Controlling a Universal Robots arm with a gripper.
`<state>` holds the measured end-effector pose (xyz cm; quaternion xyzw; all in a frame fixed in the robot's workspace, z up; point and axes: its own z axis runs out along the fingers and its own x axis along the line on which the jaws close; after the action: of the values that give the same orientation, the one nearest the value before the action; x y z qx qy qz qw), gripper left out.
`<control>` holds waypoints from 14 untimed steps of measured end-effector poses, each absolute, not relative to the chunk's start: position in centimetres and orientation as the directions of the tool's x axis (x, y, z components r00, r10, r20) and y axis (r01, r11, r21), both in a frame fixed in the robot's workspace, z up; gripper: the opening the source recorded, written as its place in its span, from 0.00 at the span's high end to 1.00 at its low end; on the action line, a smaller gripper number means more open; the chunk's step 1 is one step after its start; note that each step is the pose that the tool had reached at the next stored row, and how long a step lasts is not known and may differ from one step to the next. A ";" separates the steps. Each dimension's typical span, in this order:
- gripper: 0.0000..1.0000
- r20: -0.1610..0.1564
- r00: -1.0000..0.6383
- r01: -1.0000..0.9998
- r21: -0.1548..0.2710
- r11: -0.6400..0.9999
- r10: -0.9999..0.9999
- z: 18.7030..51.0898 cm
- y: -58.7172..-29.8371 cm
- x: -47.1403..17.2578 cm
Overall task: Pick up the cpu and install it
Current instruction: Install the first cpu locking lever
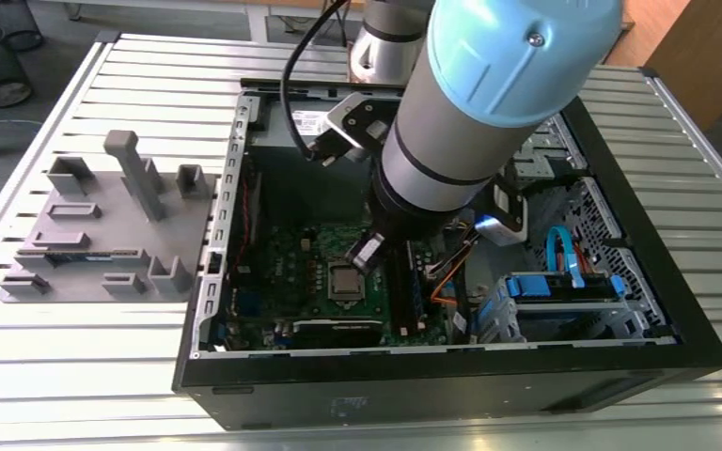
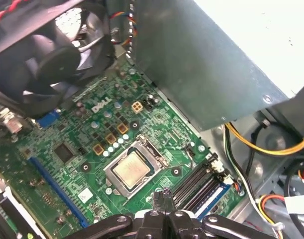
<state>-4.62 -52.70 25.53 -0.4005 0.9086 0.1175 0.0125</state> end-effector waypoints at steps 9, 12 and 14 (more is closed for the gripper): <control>0.89 -0.114 -0.695 -0.716 0.201 0.669 -0.710 25.5 -52.6 -4.7; 0.89 -0.114 -0.706 -0.705 0.201 0.680 -0.698 25.8 -52.5 -4.7; 0.89 -0.114 -0.716 -0.696 0.201 0.690 -0.689 25.9 -52.5 -4.7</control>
<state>-4.65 -52.50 25.93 -0.3766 0.9191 0.1152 0.0148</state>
